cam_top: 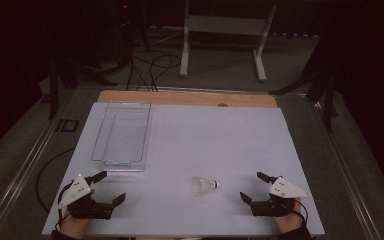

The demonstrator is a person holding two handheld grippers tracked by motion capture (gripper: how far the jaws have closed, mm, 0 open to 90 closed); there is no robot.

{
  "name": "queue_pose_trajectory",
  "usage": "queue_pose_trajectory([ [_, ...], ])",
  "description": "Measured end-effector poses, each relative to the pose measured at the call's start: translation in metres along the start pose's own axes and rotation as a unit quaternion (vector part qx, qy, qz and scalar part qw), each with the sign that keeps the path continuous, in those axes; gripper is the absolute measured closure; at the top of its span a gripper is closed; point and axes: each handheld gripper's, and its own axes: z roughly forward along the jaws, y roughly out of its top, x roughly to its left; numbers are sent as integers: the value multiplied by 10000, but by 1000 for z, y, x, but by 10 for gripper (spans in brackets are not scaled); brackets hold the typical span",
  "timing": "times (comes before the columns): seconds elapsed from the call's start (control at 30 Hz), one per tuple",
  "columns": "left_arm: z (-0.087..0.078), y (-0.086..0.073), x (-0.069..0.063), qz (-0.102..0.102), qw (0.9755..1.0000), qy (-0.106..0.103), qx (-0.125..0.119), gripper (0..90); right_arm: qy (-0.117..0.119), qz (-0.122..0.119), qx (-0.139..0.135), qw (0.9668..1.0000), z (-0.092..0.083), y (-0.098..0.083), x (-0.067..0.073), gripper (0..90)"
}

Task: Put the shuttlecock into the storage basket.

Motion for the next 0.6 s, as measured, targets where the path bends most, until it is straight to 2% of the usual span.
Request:
queue_pose_trajectory([
  [0.07,-1,0,0,-4,10000,-8,2,0,-6,-79,-46,10000,-1,1,0,89],
  [0.37,-2,1,2,-83,10000,8,-4,0,2,-55,-20,10000,0,1,1,89],
  [0.53,-6,7,4,-137,9999,62,23,0,-20,-90,-29,10000,-1,1,1,89],
  [0.6,-7,11,5,-140,9999,21,68,0,-35,-97,-38,9999,-1,2,1,89],
])
